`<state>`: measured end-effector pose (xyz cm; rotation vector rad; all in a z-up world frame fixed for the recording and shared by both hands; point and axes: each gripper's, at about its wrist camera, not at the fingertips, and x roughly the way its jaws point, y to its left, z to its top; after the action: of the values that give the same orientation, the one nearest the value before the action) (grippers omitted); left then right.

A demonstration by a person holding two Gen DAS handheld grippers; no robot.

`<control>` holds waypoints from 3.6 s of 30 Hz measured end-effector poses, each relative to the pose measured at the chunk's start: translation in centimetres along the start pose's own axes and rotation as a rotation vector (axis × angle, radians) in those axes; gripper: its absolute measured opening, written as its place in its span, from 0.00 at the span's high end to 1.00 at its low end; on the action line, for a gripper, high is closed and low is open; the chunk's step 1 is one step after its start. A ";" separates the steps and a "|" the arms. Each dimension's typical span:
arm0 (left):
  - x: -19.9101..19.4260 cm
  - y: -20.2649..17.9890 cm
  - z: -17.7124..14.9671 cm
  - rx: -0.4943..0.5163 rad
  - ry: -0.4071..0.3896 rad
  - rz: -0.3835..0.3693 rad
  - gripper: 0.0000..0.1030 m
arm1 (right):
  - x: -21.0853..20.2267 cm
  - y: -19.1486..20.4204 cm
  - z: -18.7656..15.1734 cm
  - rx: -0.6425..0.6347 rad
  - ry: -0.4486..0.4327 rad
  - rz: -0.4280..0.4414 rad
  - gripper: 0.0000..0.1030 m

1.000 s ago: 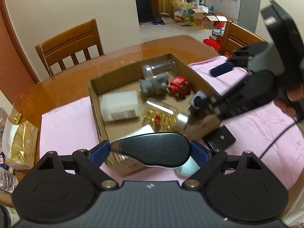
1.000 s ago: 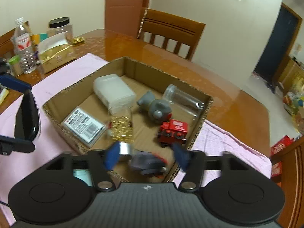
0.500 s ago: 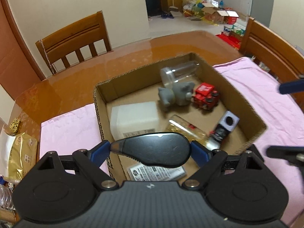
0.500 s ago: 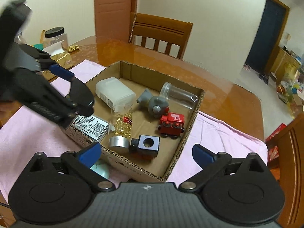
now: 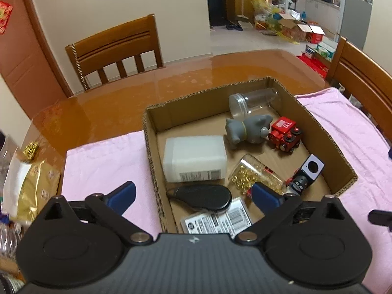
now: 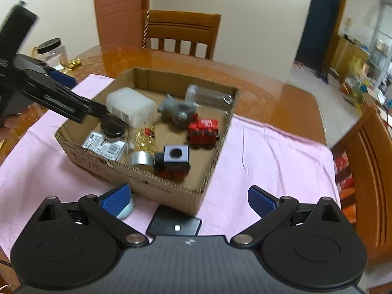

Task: Organize rigid objects
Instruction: 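Carry the oval case and cube toy into the box and open both tools, then grasp the mint-green round case with the left tool while the right tool grasps the black power bank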

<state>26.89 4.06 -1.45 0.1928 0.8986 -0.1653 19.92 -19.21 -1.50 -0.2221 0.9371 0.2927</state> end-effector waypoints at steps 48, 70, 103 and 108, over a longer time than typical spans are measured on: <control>3.9 -10.6 -9.4 0.142 0.115 -0.170 0.23 | 7.9 -1.9 -8.2 0.052 0.115 -0.010 0.00; 3.3 -8.3 -10.4 -0.005 0.135 -0.112 0.49 | 7.9 -2.0 -8.2 0.047 0.117 -0.008 0.00; 2.0 -4.7 -12.9 -0.049 0.153 -0.074 0.46 | 8.8 2.0 -6.0 -0.046 0.099 0.063 0.19; 2.0 -4.6 -12.8 -0.026 0.155 -0.086 0.46 | 8.9 1.6 -5.7 -0.030 0.093 0.050 0.28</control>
<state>17.37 2.45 -11.29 0.1447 1.0639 -0.2207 20.03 -18.20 -12.16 -0.2419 1.0313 0.3450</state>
